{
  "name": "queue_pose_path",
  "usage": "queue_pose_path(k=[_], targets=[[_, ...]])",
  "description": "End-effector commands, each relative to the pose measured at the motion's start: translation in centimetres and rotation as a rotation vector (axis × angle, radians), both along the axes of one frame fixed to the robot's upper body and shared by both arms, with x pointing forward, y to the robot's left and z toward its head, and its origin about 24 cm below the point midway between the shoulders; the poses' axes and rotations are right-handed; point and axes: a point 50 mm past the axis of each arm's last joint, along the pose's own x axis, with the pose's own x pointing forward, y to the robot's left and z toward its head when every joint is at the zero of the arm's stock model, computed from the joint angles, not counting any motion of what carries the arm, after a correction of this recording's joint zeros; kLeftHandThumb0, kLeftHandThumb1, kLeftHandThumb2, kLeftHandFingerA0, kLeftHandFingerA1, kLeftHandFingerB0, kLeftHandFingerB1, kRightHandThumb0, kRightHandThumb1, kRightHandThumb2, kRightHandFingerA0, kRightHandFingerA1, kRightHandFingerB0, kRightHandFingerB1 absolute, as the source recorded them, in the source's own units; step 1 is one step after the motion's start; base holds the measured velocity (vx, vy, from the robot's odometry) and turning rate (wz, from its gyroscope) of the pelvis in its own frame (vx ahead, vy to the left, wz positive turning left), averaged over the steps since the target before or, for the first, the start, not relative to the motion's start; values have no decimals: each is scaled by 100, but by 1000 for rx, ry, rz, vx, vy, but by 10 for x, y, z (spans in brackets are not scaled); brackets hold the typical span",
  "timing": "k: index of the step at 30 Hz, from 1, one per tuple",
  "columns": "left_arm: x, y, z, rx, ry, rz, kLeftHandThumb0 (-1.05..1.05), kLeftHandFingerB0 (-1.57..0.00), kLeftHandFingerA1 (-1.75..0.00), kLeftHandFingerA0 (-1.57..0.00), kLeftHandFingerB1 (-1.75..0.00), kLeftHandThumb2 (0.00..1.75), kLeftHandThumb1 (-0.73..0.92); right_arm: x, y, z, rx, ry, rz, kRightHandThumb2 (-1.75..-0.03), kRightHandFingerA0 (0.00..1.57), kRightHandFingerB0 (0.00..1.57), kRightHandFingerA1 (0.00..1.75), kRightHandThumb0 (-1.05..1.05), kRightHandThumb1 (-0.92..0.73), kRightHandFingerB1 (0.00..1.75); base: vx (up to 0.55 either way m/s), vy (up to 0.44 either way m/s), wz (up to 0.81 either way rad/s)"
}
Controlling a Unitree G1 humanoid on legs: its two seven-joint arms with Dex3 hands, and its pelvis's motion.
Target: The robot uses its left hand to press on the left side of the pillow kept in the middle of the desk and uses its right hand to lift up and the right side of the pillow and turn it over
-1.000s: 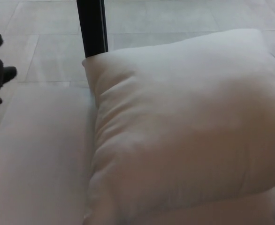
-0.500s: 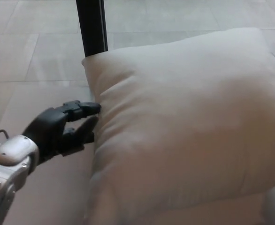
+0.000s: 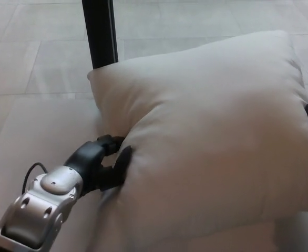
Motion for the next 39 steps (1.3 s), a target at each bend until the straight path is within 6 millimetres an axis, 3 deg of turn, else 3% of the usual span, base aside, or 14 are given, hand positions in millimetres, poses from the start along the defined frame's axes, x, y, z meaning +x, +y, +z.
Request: queue_pose_path(k=[1, 9, 10, 17, 18, 22, 23, 26, 29, 31, 32, 33, 38, 39], targets=[[-5, -10, -21, -48, 121, 39, -94, -4, -57, -20, -18, 118, 78, 12, 22, 2, -10, 35, 66, -113, 13, 7, 56, -100, -72, 26, 0, 0, 0], [-2, -9, -18, -43, 114, 44, -94, -4, -57, -20, -18, 118, 78, 14, 22, 3, -4, 31, 65, -113, 13, 7, 56, -100, -72, 26, 0, 0, 0], [-20, -62, -48, -399, 235, 155, -102, 0, -39, 0, -5, 123, 82, 19, 99, 26, 124, -32, 248, -113, 21, 8, 56, -104, -73, 36, 0, 0, 0], [-28, -96, -60, -648, 317, 239, -105, 0, -17, 0, -1, 123, 88, 5, 162, 23, 207, -20, 422, -111, 22, 6, 60, -102, -69, 35, 0, 0, 0], [-28, -100, -61, -595, 320, 219, -83, -12, -55, -27, -33, 74, 91, 1, 177, 16, 139, -5, 498, -115, 22, 6, 62, -105, -71, 33, 0, 0, 0], [-34, -112, -65, -549, 324, 185, -94, -28, -73, -54, -54, 113, 75, -8, 194, 4, 50, 28, 570, -115, 22, 4, 64, -105, -70, 24, 0, 0, 0], [-38, -114, -69, -513, 321, 141, -91, -35, -76, -56, -58, 112, 72, -12, 201, -1, 61, 44, 592, -67, 16, 4, 64, -105, -89, 33, 0, 0, 0], [-40, -117, -73, -471, 340, 117, -96, -40, -76, -55, -50, 69, 92, -16, 207, -6, 68, 49, 628, -111, 9, 7, 62, -102, -69, 31, 0, 0, 0], [-43, -122, -75, -508, 300, 71, -90, -44, -70, -53, -52, 71, 92, -23, 218, -15, 41, 79, 653, -66, 19, 4, 74, -104, -87, 34, 0, 0, 0], [-43, -124, -76, -478, 241, 64, -91, -19, -73, -41, -45, 72, 92, -27, 224, -19, 21, 86, 678, -111, 18, 9, 68, -102, -66, 20, 0, 0, 0], [-43, -126, -75, -377, 207, 36, -92, -4, -72, -23, -33, 85, 92, -29, 226, -22, 6, 94, 690, -66, 17, 0, 77, -98, -87, 36, 0, 0, 0], [-43, -129, -71, -208, 136, 5, -87, -5, -65, -18, -41, 117, 80, -31, 230, -26, -17, 103, 706, -110, 21, 0, 71, -93, -65, 31, 0, 0, 0], [-57, -142, -73, -247, 108, -41, -85, -2, -51, -12, -22, 120, 84, -39, 241, -37, -65, 114, 725, -109, 27, 0, 73, -92, -64, 37, 0, 0, 0], [-63, -147, -77, -543, 307, 96, -101, -7, -54, -20, -10, 114, 79, -42, 245, -42, -47, 140, 719, -64, 20, 2, 77, -100, -82, 43, 0, 0, 0]])
